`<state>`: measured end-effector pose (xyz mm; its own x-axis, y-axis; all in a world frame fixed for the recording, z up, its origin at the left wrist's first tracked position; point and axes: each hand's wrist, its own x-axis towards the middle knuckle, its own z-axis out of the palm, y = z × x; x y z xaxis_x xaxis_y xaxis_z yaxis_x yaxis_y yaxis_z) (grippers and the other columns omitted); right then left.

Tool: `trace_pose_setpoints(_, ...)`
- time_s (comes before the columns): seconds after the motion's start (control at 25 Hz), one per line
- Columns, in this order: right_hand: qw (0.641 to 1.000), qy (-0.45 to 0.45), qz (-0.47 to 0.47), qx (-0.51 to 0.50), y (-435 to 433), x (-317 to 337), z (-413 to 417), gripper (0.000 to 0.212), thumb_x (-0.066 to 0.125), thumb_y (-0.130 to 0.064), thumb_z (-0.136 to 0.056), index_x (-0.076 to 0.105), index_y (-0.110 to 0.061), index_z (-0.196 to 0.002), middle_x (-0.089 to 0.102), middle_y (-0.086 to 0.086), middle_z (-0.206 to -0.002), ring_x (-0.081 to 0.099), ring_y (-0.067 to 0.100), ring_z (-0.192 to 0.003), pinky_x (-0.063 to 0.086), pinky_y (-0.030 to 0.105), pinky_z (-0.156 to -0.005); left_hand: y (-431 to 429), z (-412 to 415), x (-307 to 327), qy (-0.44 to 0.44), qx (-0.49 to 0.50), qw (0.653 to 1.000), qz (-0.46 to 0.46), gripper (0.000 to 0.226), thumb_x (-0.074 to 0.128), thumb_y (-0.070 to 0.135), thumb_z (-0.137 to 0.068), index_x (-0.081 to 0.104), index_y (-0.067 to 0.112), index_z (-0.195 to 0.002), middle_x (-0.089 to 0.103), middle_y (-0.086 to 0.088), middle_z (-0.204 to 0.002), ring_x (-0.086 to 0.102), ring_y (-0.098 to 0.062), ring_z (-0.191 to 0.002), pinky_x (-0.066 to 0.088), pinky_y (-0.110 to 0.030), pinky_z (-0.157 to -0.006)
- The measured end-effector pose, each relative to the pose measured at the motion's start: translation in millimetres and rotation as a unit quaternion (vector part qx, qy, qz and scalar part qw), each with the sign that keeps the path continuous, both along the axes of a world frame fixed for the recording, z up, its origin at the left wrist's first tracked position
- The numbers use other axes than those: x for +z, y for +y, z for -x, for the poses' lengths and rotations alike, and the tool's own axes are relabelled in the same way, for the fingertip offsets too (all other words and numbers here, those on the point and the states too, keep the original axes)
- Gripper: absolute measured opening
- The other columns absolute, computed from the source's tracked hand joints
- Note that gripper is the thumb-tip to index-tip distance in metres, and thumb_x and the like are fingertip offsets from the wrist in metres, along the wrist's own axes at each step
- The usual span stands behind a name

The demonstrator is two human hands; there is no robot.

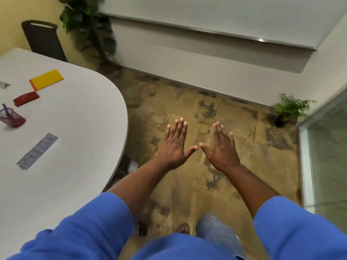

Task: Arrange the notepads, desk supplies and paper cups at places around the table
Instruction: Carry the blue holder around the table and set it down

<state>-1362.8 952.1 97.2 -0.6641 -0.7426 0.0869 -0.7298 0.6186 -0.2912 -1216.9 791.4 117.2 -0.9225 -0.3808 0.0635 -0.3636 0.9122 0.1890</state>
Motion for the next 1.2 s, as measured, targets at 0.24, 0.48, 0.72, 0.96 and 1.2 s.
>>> trace_pose_setpoints(0.24,0.993,0.012,0.014,0.12,-142,-6,112,0.092,0.017,-0.078,-0.093,-0.004,-0.02,-0.161,-0.003,0.002,-0.17,-0.006,0.016,-0.156,-0.004,0.044,-0.126,-108,79,-6,-0.019,0.09,0.995,0.025,0.094,0.007,0.077,-0.098,-0.015,0.012,-0.161,-0.026,-0.007,-0.168,-0.03,-0.017,-0.153,-0.012,-0.043,-0.128)
trace_pose_setpoints(0.48,0.973,0.006,0.009,0.232,-276,-9,220,0.091,0.016,-0.081,-0.094,-0.008,-0.024,-0.161,-0.01,-0.002,-0.169,-0.013,0.011,-0.154,-0.007,0.04,-0.124,-206,150,-3,-0.02,0.22,0.975,0.009,0.091,0.01,0.076,-0.099,-0.017,0.016,-0.161,-0.028,-0.003,-0.168,-0.031,-0.015,-0.153,-0.015,-0.041,-0.127)
trace_pose_setpoints(0.72,0.933,-0.002,0.015,0.36,-421,18,265,0.091,0.016,-0.08,-0.094,-0.007,-0.023,-0.161,-0.009,-0.002,-0.169,-0.011,0.013,-0.155,-0.002,0.045,-0.126,-298,181,14,0.01,0.359,0.933,0.015,0.088,0.017,0.074,-0.1,-0.012,0.019,-0.163,-0.024,0.001,-0.169,-0.029,-0.012,-0.153,-0.015,-0.039,-0.127)
trace_pose_setpoints(0.96,0.891,-0.002,0.004,0.455,-585,6,269,0.091,0.019,-0.078,-0.094,-0.004,-0.022,-0.161,-0.007,0.0,-0.17,-0.01,0.013,-0.156,-0.005,0.043,-0.126,-420,193,-8,0.015,0.437,0.899,0.021,0.091,0.009,0.079,-0.097,-0.011,0.019,-0.163,-0.022,0.001,-0.17,-0.027,-0.012,-0.154,-0.01,-0.042,-0.129)
trace_pose_setpoints(1.2,0.868,0.012,0.009,0.497,-742,12,275,0.09,0.02,-0.077,-0.095,-0.005,-0.022,-0.161,-0.01,-0.001,-0.17,-0.013,0.012,-0.155,-0.009,0.041,-0.124,-557,188,-21,-0.009,0.5,0.866,0.015,0.09,0.01,0.078,-0.097,-0.011,0.02,-0.163,-0.024,0.001,-0.169,-0.032,-0.014,-0.152,-0.015,-0.041,-0.127)
